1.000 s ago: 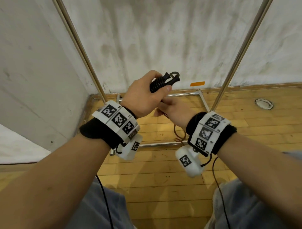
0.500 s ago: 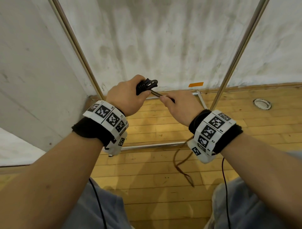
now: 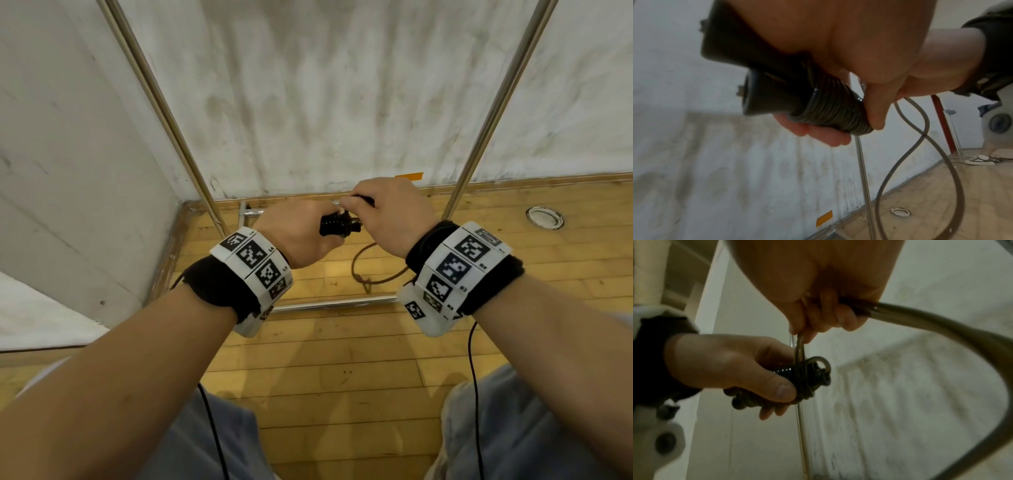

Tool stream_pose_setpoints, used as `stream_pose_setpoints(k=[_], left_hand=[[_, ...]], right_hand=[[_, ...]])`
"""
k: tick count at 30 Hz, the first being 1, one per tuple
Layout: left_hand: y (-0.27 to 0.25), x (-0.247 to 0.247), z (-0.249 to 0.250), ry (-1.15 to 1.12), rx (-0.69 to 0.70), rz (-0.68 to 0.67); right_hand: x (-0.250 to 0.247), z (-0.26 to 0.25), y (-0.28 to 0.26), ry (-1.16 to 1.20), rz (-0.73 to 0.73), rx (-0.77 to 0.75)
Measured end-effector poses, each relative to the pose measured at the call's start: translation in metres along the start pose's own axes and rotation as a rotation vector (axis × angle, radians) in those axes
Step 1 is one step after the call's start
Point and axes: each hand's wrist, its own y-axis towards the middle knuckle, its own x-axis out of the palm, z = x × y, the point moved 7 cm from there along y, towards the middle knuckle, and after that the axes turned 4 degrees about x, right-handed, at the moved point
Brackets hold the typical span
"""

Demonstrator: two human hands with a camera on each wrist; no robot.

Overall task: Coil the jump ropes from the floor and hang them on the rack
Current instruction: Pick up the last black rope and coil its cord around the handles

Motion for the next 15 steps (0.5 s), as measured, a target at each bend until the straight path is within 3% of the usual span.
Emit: stream_pose_setpoints(k=[3,10,15], left_hand=[[-0.002,-0.004,0.007,-0.008,0.056,0.051],[-0.007,-0.011,0.016,-0.02,0.102,0.162],[-0.011,-0.019,0.018,-0.119,0.122,0.206]], right_hand=[[-0.003,0.007,0.002,0.162,0.031,0.105],[-0.003,0.009,0.004,0.206,0.034,0.146],[-0.006,0.023,0.008,0.387,-0.007,0.263]])
